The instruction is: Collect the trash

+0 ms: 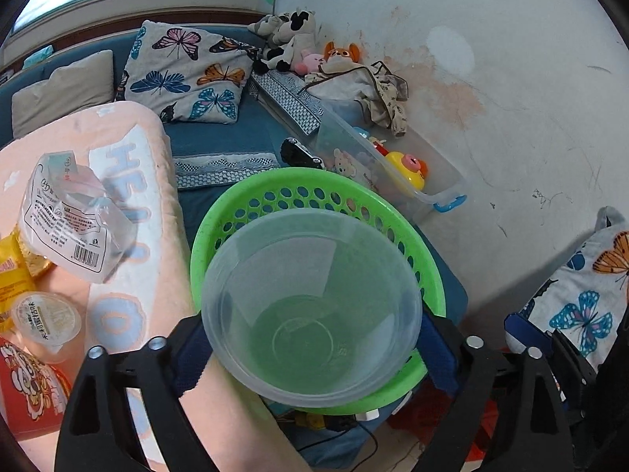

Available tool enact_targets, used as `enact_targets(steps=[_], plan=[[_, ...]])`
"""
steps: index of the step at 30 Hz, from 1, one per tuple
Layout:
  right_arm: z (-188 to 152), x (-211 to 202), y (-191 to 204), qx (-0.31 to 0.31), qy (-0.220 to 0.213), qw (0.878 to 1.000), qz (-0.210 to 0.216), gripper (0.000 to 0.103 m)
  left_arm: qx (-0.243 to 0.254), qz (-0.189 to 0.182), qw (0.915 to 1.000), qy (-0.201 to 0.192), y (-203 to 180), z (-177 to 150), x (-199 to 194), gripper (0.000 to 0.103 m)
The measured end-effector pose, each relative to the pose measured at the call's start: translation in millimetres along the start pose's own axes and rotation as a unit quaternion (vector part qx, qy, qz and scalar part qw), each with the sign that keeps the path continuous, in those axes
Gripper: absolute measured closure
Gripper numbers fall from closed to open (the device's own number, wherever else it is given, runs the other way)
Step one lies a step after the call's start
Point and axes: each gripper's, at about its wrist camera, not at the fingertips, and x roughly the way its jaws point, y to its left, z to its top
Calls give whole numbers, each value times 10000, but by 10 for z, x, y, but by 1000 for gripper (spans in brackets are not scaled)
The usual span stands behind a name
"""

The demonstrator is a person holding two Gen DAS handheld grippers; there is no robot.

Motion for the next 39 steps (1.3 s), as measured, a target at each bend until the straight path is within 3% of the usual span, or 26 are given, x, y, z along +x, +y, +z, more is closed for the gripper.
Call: enact_targets(steps=[9,23,32,39], plan=[[2,-21,163,-119,-10,9999,61,18,144,177,9996,-137,56,-117,-261,13],[32,-35,814,-622,-81,9963,591,11,-118,1019,9912,-842,669,-566,-1434,13],[24,84,1512,-1070,14,9875,1157,9,-527,1821,9761,-1061,1264,-876,-2055,13],[-8,297,2031,-1442,223,9775,1523,8,-1053,2447,9571,-1144,1764,-1152,-2400,13]])
